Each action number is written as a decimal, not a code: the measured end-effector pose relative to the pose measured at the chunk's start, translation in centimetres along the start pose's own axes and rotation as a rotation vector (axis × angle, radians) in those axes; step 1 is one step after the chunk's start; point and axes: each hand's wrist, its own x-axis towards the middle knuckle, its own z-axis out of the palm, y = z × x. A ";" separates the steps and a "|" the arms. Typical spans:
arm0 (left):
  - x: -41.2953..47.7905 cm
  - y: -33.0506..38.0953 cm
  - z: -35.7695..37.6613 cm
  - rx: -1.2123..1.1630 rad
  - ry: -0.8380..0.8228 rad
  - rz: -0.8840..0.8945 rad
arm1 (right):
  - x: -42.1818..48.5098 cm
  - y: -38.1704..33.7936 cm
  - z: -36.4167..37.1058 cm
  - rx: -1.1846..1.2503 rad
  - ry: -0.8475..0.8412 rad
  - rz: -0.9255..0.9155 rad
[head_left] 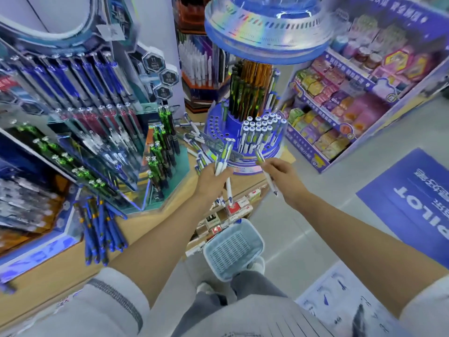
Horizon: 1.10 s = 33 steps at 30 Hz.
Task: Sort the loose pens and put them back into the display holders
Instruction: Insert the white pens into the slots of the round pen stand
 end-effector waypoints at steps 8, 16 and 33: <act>0.7 1.6 0.4 0.004 -0.084 0.024 | 3.1 -2.1 -2.2 -0.061 0.351 -0.117; 2.3 2.5 -0.1 0.054 -0.118 0.046 | 5.2 -3.8 -2.0 -0.235 0.410 -0.179; 2.4 2.4 0.6 0.047 -0.137 0.032 | 6.0 -3.3 -1.9 -0.347 0.326 -0.198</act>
